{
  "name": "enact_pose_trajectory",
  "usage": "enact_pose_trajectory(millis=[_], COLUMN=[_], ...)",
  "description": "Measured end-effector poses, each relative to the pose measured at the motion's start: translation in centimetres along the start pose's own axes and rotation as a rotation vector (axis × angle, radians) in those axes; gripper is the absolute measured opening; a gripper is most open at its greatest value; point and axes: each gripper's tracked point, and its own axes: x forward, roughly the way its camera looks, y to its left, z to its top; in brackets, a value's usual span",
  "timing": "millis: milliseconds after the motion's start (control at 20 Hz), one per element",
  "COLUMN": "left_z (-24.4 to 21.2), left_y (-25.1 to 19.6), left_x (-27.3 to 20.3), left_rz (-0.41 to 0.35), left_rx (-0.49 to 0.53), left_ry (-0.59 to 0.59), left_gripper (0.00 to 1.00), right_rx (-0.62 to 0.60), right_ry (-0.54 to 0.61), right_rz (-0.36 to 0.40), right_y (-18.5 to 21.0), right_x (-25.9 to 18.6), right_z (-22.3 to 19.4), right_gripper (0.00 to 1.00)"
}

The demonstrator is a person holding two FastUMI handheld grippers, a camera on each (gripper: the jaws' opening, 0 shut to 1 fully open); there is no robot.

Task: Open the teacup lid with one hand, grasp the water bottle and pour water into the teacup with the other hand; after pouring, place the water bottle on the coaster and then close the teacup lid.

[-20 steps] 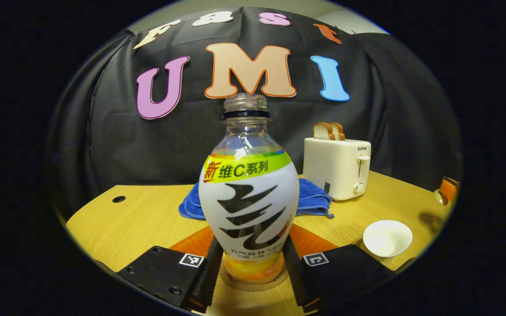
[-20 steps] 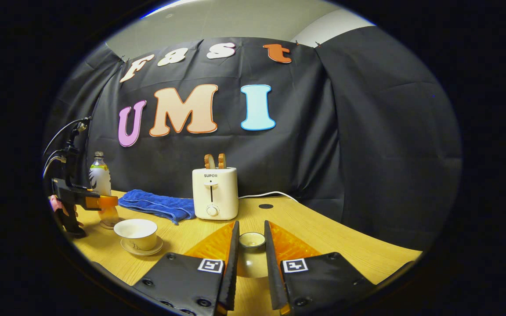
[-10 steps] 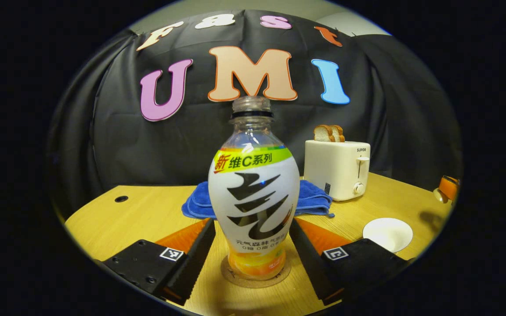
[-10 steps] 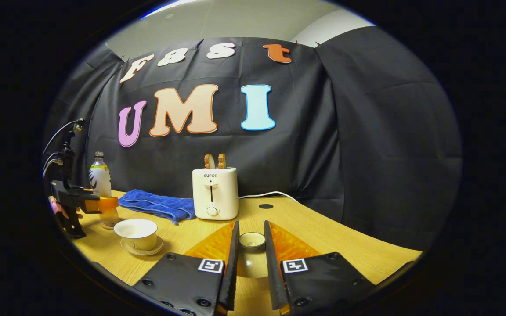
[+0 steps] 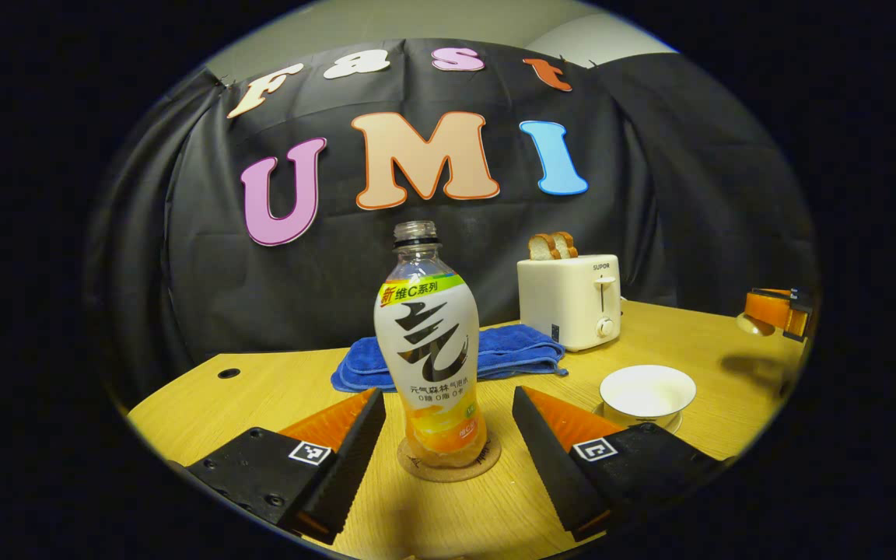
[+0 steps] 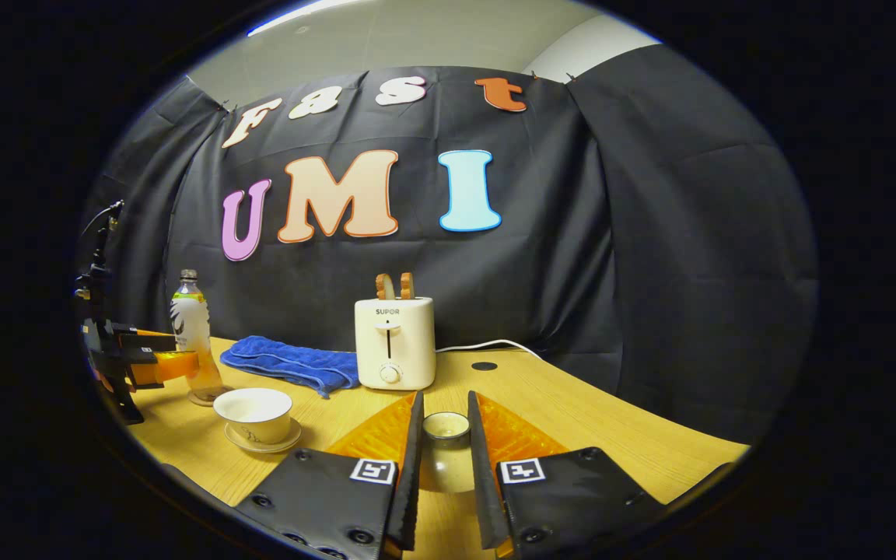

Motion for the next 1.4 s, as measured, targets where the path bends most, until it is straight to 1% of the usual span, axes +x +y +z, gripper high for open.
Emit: enact_pose_trajectory(millis=[150, 200, 350, 450, 600, 700, 850, 1000, 1150, 1300, 1400], left_z=[1.5, 1.0, 0.6, 0.5, 0.1, -0.2, -0.3, -0.3, -0.3, -0.3, -0.3], left_y=[0.6, 0.9, 2.3, 3.8, 6.9, 7.7, 8.7, 8.5, 8.6, 8.5, 8.5], left_x=[-1.9, -2.4, -4.0, -5.2, -7.5, -8.8, -9.9, -10.0, -9.9, -9.8, -9.9], left_rz=[-0.003, -0.001, 0.041, 0.102, 0.249, 0.310, 0.383, 0.386, 0.383, 0.383, 0.382], left_rx=[-0.056, -0.071, -0.074, -0.075, -0.078, -0.078, -0.079, -0.079, -0.079, -0.080, -0.080], left_ry=[-0.096, -0.076, -0.076, -0.074, -0.065, -0.060, -0.056, -0.056, -0.055, -0.055, -0.056], left_gripper=[0.96, 0.95, 0.96, 0.96, 0.96, 0.96, 0.96, 0.96, 0.96, 0.96, 0.96], right_rx=[0.003, 0.003, 0.006, 0.009, 0.013, 0.015, 0.017, 0.018, 0.020, 0.016, 0.005], right_ry=[0.001, 0.000, 0.006, 0.007, 0.013, 0.014, 0.020, 0.025, 0.029, 0.047, 0.084], right_rz=[0.043, 0.056, 0.140, 0.189, 0.274, 0.333, 0.391, 0.445, 0.481, 0.504, 0.506], right_y=[1.4, 2.0, 5.1, 7.0, 10.6, 13.0, 15.7, 17.9, 19.2, 19.9, 20.2], right_x=[0.2, 0.4, 1.0, 1.5, 1.9, 2.0, 2.3, 2.7, 3.0, 3.2, 3.5], right_z=[0.0, 0.0, -0.2, -0.3, -0.5, -0.6, -0.7, -0.8, -0.9, -1.2, -1.9], right_gripper=[0.34, 0.34, 0.35, 0.34, 0.34, 0.35, 0.35, 0.34, 0.34, 0.34, 0.34])
